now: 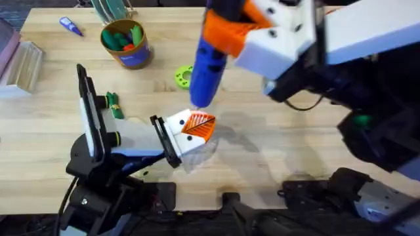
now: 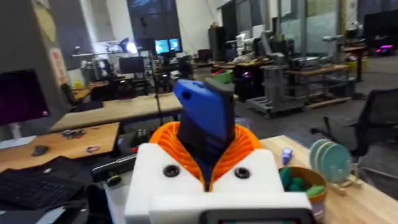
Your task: Pick up the gripper from the table and insert it into the empty holder that is missing its gripper. Then pick up a screw, insert it into the mounting hole, and use the screwdriver to tighten it. Finally, clean up the table by picking up the vegetable and placing it into the bucket.
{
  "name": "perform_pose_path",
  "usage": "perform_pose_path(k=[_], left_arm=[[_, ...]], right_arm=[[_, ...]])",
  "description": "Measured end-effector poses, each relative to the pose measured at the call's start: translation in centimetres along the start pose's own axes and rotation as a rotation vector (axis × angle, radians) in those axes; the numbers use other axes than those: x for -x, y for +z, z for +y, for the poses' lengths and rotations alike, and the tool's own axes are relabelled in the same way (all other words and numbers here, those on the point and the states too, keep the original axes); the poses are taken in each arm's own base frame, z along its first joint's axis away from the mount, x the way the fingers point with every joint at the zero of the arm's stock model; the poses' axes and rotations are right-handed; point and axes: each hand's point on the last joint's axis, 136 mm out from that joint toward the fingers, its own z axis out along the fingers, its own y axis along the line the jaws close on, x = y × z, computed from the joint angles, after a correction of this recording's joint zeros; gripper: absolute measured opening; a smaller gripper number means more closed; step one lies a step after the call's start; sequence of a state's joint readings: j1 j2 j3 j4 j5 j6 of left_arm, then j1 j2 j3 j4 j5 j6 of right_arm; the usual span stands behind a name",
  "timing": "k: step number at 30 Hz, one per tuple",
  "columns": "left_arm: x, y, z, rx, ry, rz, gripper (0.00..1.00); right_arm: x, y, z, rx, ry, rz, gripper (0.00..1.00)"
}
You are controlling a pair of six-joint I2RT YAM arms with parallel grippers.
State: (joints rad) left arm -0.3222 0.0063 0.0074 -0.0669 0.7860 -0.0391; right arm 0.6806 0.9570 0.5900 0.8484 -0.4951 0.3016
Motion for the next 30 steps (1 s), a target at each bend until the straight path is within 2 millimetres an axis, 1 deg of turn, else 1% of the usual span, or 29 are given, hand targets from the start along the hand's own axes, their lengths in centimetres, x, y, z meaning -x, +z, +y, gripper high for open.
perform_pose_path(k=[4,9,13,19,30], left_arm=[[0.0,0.0,0.0,0.000,0.000,0.000,0.007],[0.0,0.0,0.0,0.000,0.000,0.000,0.007],[0.0,0.0,0.0,0.000,0.000,0.000,0.007],[0.0,0.0,0.0,0.000,0.000,0.000,0.007],[0.0,0.0,0.0,0.000,0.000,0.000,0.007]], right_arm=[[-1.2,1.1,0.7,0.039,0.029,0.006,0.023],[-1.6,1.9,1.3,0.075,0.028,-0.016,0.023],[-2.5,2.4,1.7,0.091,0.046,-0.001,0.023],[-2.9,2.5,1.8,0.097,0.054,0.009,0.023],[-3.7,2.7,1.6,0.089,0.067,0.034,0.023]])
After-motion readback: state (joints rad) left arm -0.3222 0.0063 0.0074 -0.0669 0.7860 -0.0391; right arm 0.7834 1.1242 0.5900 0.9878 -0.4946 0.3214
